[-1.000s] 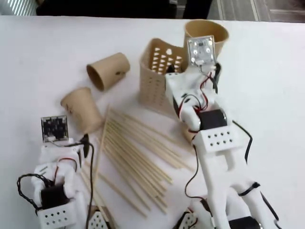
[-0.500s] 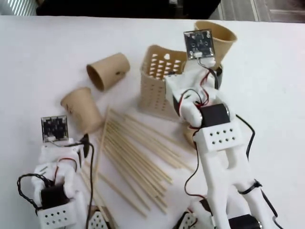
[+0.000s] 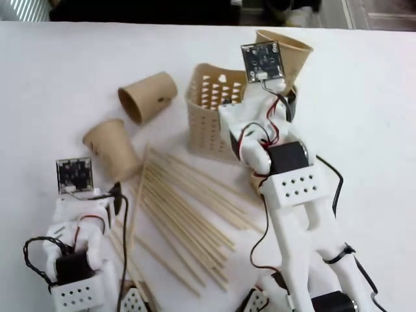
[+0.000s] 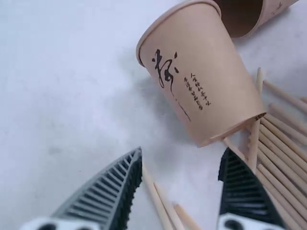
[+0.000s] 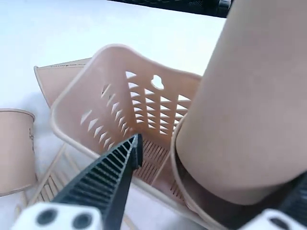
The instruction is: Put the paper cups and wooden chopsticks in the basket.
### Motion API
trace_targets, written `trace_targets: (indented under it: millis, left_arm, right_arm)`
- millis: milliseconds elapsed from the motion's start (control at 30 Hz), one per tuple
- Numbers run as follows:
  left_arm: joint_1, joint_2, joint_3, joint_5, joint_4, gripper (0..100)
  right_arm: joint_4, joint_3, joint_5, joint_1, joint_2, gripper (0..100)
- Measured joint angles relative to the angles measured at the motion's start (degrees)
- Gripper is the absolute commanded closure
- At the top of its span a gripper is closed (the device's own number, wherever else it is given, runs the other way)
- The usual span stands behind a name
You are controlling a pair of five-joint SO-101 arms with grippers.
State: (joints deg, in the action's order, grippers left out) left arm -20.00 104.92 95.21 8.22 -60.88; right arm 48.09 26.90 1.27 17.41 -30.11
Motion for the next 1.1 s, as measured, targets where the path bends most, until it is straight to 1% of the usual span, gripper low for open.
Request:
trace_targets:
  millis: [67,233,300,600,1100]
  left_arm:
    - [0.00,0.00,0.00,0.00,0.00,73]
    - [0.00,0.00,0.00,0.00,0.00,73]
    - [0.00,0.00,0.00,0.00,0.00,73]
    - [0.00,0.00,0.00,0.00,0.00,73]
    - [0.00,0.00,0.00,0.00,0.00,73]
  right_arm:
    - [0.00,0.00,-1.93,0.00,0.00,52.6]
    - [-0.44,2.11,-13.89,0.00,-1.58,52.6]
    - [-0.44,2.55,-15.82,0.00,-2.02,52.6]
    - [0.09,2.90,-17.05,-2.90,-4.92,52.6]
    - [0.09,7.74,-17.14,-3.16,-22.86,52.6]
